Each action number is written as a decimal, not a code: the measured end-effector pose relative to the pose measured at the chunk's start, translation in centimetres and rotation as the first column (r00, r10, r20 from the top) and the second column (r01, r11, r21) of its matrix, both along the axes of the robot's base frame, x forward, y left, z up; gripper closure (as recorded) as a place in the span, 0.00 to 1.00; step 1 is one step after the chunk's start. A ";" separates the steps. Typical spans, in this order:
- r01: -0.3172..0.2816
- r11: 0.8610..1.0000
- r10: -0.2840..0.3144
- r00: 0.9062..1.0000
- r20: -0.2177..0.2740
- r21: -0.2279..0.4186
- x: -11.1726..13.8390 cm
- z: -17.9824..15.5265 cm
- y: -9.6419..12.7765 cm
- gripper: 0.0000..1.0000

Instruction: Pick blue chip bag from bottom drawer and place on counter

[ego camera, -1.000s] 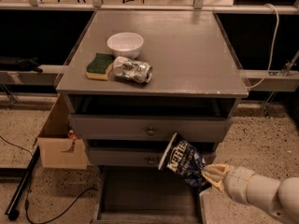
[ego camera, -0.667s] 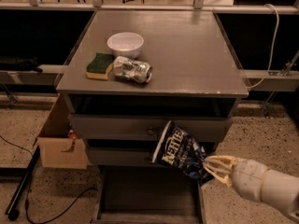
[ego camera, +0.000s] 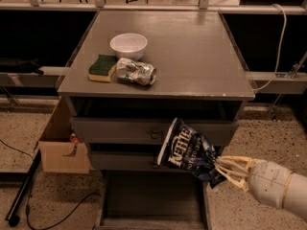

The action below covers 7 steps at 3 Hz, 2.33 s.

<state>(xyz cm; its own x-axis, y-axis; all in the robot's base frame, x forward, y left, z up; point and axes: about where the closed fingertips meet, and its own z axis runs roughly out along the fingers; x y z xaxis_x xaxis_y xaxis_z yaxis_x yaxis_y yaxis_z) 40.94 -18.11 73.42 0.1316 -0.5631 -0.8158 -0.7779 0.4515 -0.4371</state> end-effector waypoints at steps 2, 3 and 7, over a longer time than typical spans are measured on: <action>-0.050 0.996 0.054 0.997 0.059 -0.071 3.9 4.9 1.6 1.00; -0.064 0.993 0.072 0.995 0.075 -0.102 7.3 7.8 2.1 1.00; 0.052 0.962 0.006 0.977 0.212 -0.268 17.6 27.3 -1.5 1.00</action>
Offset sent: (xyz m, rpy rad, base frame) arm 0.0550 0.0207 0.0725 -0.0904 -0.0889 0.0743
